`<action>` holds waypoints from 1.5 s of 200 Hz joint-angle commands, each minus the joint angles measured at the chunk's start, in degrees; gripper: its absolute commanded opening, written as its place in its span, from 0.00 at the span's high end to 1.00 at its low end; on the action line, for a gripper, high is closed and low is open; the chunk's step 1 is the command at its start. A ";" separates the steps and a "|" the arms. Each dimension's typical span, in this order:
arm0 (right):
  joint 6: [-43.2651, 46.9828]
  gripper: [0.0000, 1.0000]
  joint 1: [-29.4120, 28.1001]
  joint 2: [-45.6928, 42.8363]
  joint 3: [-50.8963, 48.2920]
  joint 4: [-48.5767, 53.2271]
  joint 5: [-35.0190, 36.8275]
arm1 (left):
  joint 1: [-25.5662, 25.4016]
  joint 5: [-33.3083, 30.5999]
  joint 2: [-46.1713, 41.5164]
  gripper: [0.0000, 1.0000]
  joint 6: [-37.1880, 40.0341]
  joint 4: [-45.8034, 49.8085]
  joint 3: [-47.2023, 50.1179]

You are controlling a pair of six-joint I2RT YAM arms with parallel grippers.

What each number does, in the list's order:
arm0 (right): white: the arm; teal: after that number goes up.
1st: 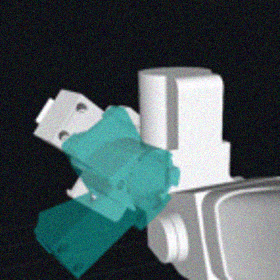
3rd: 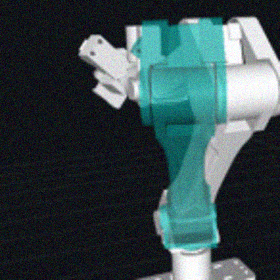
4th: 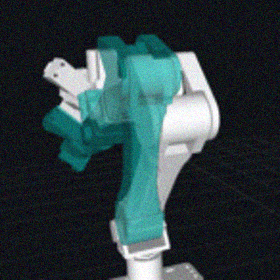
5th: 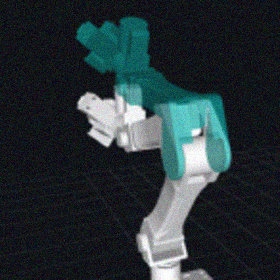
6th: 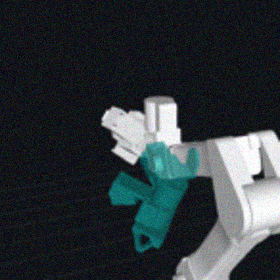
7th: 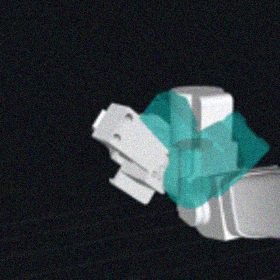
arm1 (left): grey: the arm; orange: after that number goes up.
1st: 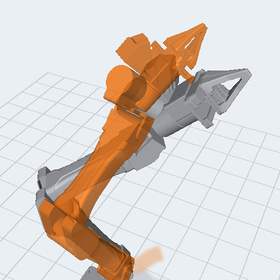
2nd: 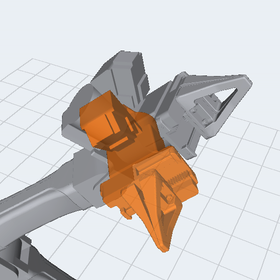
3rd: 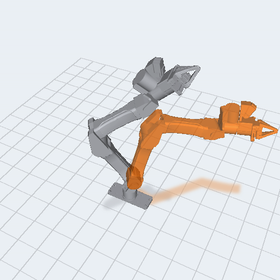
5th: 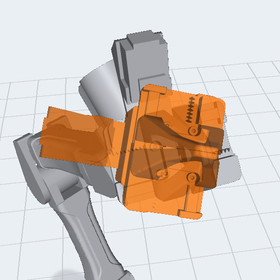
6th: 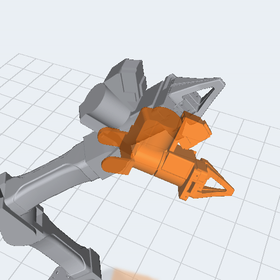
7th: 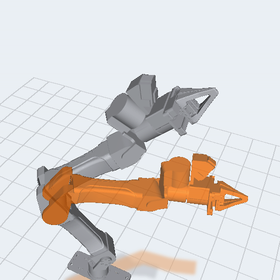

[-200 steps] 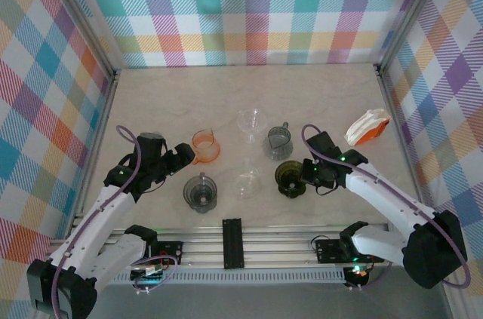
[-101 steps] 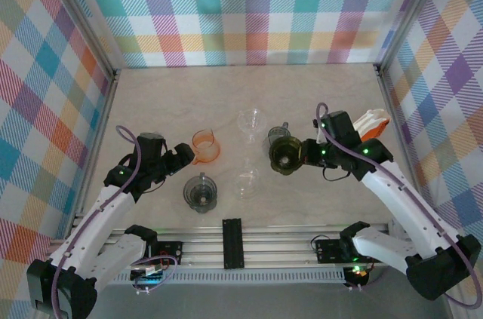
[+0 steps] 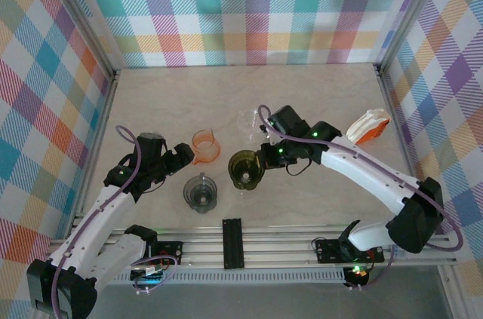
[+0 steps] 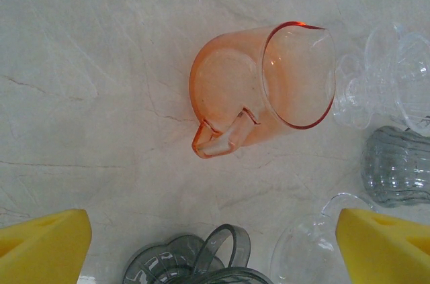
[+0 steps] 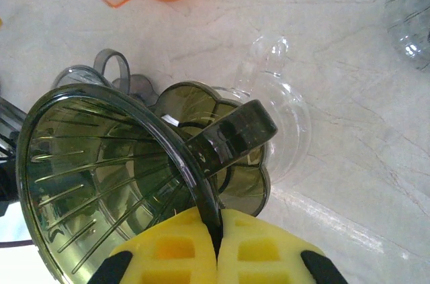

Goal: Place the coffee filter in the dripper

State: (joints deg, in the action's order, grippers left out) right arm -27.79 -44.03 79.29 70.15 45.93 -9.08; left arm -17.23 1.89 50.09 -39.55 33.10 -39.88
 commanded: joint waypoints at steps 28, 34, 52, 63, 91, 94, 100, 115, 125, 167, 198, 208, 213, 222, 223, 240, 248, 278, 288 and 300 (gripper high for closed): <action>0.03 1.00 -0.63 0.82 0.96 -1.03 1.00 | -0.34 -0.59 0.05 0.06 0.73 1.44 0.03; 0.03 1.00 -0.62 0.95 0.87 -1.01 0.93 | -0.34 -0.66 0.12 0.06 0.79 1.45 0.03; -0.10 1.00 -0.62 1.33 0.63 -0.67 1.08 | -0.34 -0.67 0.35 0.06 0.87 1.30 -0.02; -0.35 1.00 -0.62 1.39 0.43 -0.59 1.42 | -0.34 -0.57 0.37 0.06 0.78 1.18 0.06; -1.05 0.91 -0.64 2.01 -0.06 -0.38 1.24 | -0.34 -0.44 0.65 0.06 0.77 1.03 0.09; -1.07 0.89 -0.62 2.06 -0.10 -0.34 1.26 | -0.34 -0.40 0.61 0.06 0.79 1.07 0.00; -1.16 0.84 -0.62 2.10 -0.09 -0.31 1.42 | -0.35 -0.31 0.68 0.06 0.78 1.02 -0.01; -1.44 0.68 -0.62 1.84 -0.02 0.01 2.50 | -0.34 -0.20 0.58 0.06 0.73 1.00 -0.04; -1.47 0.60 -0.62 1.44 0.12 0.14 3.17 | -0.34 -0.12 0.45 0.06 0.82 1.00 -0.04; -1.45 0.35 -0.58 -0.79 0.95 1.30 8.50 | -0.34 0.00 -0.26 0.04 0.79 1.00 -0.35; -1.78 0.29 0.94 -4.14 0.49 2.58 16.50 | -0.37 -0.39 -0.18 0.00 0.22 0.91 -0.35; -2.13 0.28 2.81 -5.48 -0.51 2.39 18.41 | -0.34 -0.47 -0.18 0.00 0.11 0.74 -0.24; -2.27 0.28 4.11 -6.18 -1.11 2.07 19.13 | -0.34 -0.56 -0.20 0.00 0.17 0.70 -0.16; -2.82 0.28 6.89 -7.47 -2.56 0.90 19.64 | -0.34 -0.89 -0.23 0.00 -0.13 0.76 -0.05; -2.94 0.28 7.27 -7.61 -2.74 0.73 19.63 | -0.34 -0.91 -0.20 0.00 -0.15 0.75 -0.04; -4.35 0.28 14.07 -9.58 -5.55 -2.68 19.33 | -0.34 -0.95 -0.32 0.00 -0.37 0.17 0.55; -5.08 0.29 17.28 -10.06 -6.55 -4.22 19.70 | -0.34 -0.59 -0.36 0.00 -0.52 -0.36 0.93; -6.92 0.33 29.56 -8.83 -8.70 -9.40 18.32 | -0.34 1.02 -0.19 0.00 -0.48 -1.40 1.79; -6.80 0.36 33.13 -7.42 -8.50 -10.51 18.44 | -0.34 1.26 -0.19 0.00 -0.18 -1.36 1.87; -6.97 0.39 37.24 -5.25 -7.93 -11.33 17.36 | -0.34 1.28 -0.22 0.00 0.24 -1.35 2.09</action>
State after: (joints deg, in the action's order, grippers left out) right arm -33.17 -12.67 71.00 61.87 39.22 8.78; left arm -17.23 2.26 50.50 -39.57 32.69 -38.59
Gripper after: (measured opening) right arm 0.633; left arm 0.999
